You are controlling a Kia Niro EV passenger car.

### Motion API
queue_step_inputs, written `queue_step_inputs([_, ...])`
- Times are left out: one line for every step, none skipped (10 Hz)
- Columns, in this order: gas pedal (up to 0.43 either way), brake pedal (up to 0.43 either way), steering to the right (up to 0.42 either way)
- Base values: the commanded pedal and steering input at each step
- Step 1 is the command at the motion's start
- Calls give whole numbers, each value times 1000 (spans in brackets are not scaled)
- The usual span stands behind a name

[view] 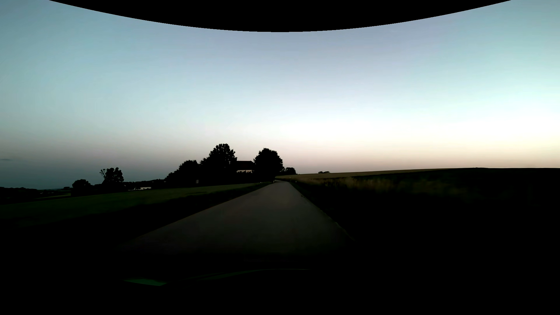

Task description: Follow the waypoints while adhering to traffic rules and regulations

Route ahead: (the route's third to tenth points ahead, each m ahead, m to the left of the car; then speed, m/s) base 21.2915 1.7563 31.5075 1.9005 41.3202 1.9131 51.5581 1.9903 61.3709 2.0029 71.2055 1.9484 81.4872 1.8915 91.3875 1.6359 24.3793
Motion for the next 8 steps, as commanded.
queue_step_inputs([280, 0, 6])
queue_step_inputs([280, 0, 6])
queue_step_inputs([280, 0, 6])
queue_step_inputs([280, 0, 5])
queue_step_inputs([268, 0, 5])
queue_step_inputs([268, 0, 5])
queue_step_inputs([268, 0, 4])
queue_step_inputs([268, 0, 3])
